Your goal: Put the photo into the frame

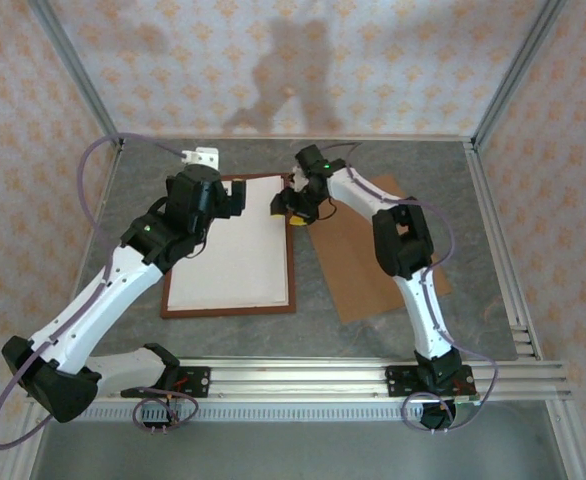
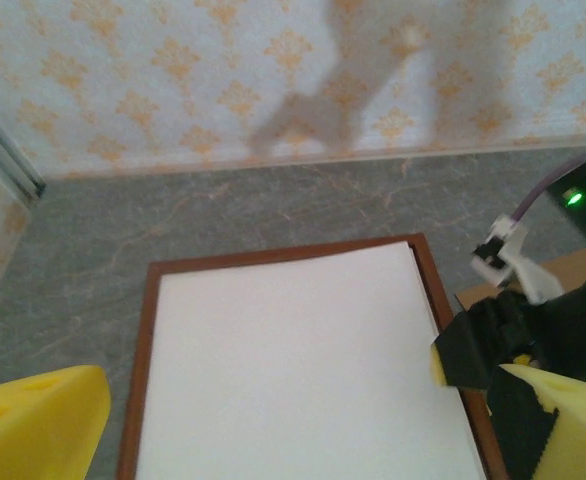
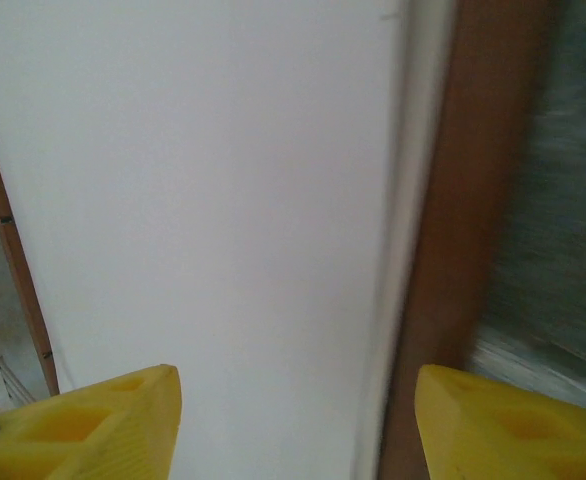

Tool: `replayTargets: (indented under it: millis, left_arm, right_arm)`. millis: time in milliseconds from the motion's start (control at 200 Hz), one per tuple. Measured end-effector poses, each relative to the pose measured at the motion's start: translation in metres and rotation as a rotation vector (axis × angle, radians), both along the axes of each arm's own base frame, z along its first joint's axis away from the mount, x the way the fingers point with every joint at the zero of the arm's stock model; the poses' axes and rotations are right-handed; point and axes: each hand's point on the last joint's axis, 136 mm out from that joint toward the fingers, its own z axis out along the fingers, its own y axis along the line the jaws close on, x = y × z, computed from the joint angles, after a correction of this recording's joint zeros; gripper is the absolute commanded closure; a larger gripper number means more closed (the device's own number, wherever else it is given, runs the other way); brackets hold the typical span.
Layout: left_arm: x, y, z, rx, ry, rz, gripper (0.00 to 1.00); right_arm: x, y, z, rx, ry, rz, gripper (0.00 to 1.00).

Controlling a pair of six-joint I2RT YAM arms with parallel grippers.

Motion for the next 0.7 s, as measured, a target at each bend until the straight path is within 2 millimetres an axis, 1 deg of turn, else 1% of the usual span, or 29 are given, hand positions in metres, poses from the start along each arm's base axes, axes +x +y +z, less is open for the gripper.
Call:
replayTargets:
  millis: [115, 175, 195, 265, 310, 320, 340, 355, 380, 440, 521, 576, 591, 596, 611, 626, 636, 701]
  left_arm:
    - [0.002, -0.006, -0.016, -0.032, 0.035, -0.004, 0.01]
    - [0.004, -0.011, -0.024, -0.062, 0.048, -0.009, 0.01]
    - [0.005, -0.014, -0.030, -0.076, 0.060, -0.017, 0.01]
    - [0.007, -0.023, -0.045, -0.115, 0.086, -0.032, 0.01]
    - [0.009, -0.029, -0.062, -0.131, 0.124, -0.042, 0.01]
    - [0.009, -0.030, -0.064, -0.133, 0.128, -0.043, 0.01]
    - [0.011, -0.034, -0.073, -0.139, 0.150, -0.048, 0.02]
    - [0.011, -0.034, -0.073, -0.139, 0.150, -0.048, 0.02]
    - [0.014, -0.038, -0.083, -0.147, 0.175, -0.051, 0.02]
    - [0.021, -0.046, -0.101, -0.152, 0.216, -0.055, 0.02]
    - [0.031, -0.056, -0.127, -0.152, 0.270, -0.055, 0.02]
    - [0.039, -0.063, -0.150, -0.139, 0.319, -0.056, 0.02]
    - [0.040, -0.064, -0.153, -0.138, 0.324, -0.056, 0.02]
    - [0.042, -0.065, -0.158, -0.134, 0.334, -0.057, 0.02]
    - [0.042, -0.066, -0.160, -0.133, 0.339, -0.057, 0.02]
    - [0.045, -0.067, -0.168, -0.126, 0.361, -0.053, 0.02]
    - [0.046, -0.067, -0.169, -0.125, 0.363, -0.052, 0.03]
    - [0.063, -0.076, -0.189, -0.116, 0.406, -0.049, 0.03]
  right_arm:
    - [0.005, -0.027, 0.016, -0.001, -0.026, -0.046, 0.34]
    - [0.003, -0.044, 0.022, -0.017, -0.040, -0.070, 0.33]
    - [0.004, -0.054, 0.025, -0.028, -0.053, -0.084, 0.33]
    - [0.001, -0.078, 0.031, -0.065, -0.082, -0.116, 0.32]
    - [-0.002, -0.096, 0.036, -0.093, -0.100, -0.142, 0.32]
    - [-0.002, -0.096, 0.036, -0.093, -0.100, -0.142, 0.32]
    - [-0.002, -0.104, 0.038, -0.108, -0.113, -0.157, 0.32]
    - [-0.001, -0.110, 0.040, -0.117, -0.124, -0.166, 0.32]
    - [0.000, -0.116, 0.042, -0.127, -0.141, -0.177, 0.32]
    - [-0.001, -0.124, 0.044, -0.140, -0.166, -0.194, 0.32]
    - [-0.003, -0.126, 0.041, -0.144, -0.190, -0.199, 0.32]
    - [-0.007, -0.126, 0.034, -0.153, -0.193, -0.201, 0.32]
    - [-0.007, -0.126, 0.033, -0.153, -0.192, -0.203, 0.32]
    - [-0.009, -0.126, 0.031, -0.155, -0.190, -0.202, 0.32]
    - [-0.009, -0.126, 0.030, -0.156, -0.193, -0.203, 0.32]
    - [-0.010, -0.126, 0.028, -0.157, -0.192, -0.204, 0.32]
    - [-0.010, -0.126, 0.027, -0.158, -0.195, -0.205, 0.32]
    - [-0.016, -0.129, 0.018, -0.168, -0.187, -0.209, 0.32]
